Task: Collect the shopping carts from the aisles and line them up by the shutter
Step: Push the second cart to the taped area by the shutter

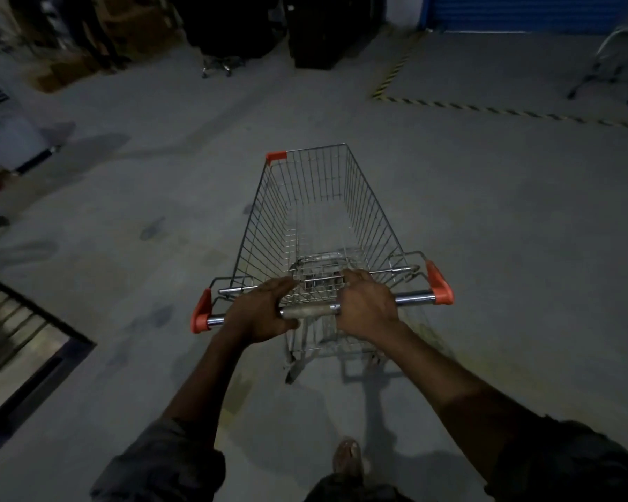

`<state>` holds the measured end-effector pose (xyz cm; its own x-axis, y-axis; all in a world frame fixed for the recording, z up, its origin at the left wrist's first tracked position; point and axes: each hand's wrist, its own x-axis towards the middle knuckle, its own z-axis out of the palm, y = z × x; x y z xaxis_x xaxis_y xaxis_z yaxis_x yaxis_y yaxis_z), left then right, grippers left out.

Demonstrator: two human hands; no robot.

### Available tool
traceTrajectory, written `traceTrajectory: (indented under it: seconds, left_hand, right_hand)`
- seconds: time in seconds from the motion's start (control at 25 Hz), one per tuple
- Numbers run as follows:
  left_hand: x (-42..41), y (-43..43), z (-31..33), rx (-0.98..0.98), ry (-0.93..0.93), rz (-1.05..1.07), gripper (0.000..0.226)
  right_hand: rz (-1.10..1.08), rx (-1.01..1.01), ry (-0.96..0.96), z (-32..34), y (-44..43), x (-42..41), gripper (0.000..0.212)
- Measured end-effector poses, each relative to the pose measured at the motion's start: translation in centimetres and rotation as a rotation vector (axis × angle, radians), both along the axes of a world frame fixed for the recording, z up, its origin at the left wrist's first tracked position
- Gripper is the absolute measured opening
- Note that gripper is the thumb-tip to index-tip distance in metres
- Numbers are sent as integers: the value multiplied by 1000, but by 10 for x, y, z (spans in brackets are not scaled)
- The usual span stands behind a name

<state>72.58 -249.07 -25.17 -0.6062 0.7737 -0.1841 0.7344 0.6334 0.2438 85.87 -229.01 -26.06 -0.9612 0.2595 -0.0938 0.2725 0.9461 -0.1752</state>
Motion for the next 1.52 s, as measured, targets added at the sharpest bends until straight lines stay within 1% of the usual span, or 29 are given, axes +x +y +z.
traceTrajectory:
  seconds: [0.12,0.2,0.36,0.52,0.6,0.68,0.76,0.88,0.96,1.12,1.16,1.32,1.36,1.52]
  left_hand:
    - [-26,42,3,41,-1,-60,99]
    - [-40,71,5,35,-12,-78,94]
    - [-63,128,5,45,30,-173,87]
    - [-88,182,2,71,63,-229,86]
    - [-101,210,0,70,57,-241,87]
    - [-115,241,0,68,51,-239,88]
    - [-125,270,-2,85,60,-239,85]
    - [-133,318,-7,131,182,-241,79]
    - [-137,351,-10,155,272,-245,74]
    - [-138,423,-14,176,364,-219,57]
    - [-139,440,-14,177,376,-216,54]
    - [-159,504,-16,248,391,-274,44]
    - [-167,519,-16,261,391,-291,42]
    - [-205,579,-21,321,372,-344,38]
  right_hand:
    - [-1,-1,6,1,42,-17,57]
    - [4,-1,-10,2,71,-26,62]
    - [-74,-38,-50,13,122,-42,59]
    - [-179,-109,-113,25,167,-61,68]
    - [-197,-90,-138,27,189,-70,66]
    - [-206,-52,-105,23,214,-79,64]
    - [-217,33,-35,15,239,-85,61]
    - [-256,144,36,0,284,-92,49]
    - [-276,128,72,-5,315,-96,46]
    - [-300,132,206,-12,382,-99,26]
    - [-312,142,234,-10,397,-101,26]
    - [-357,198,249,-19,461,-121,46]
    - [-359,204,255,-23,477,-127,48]
    - [-386,256,256,-24,529,-155,45]
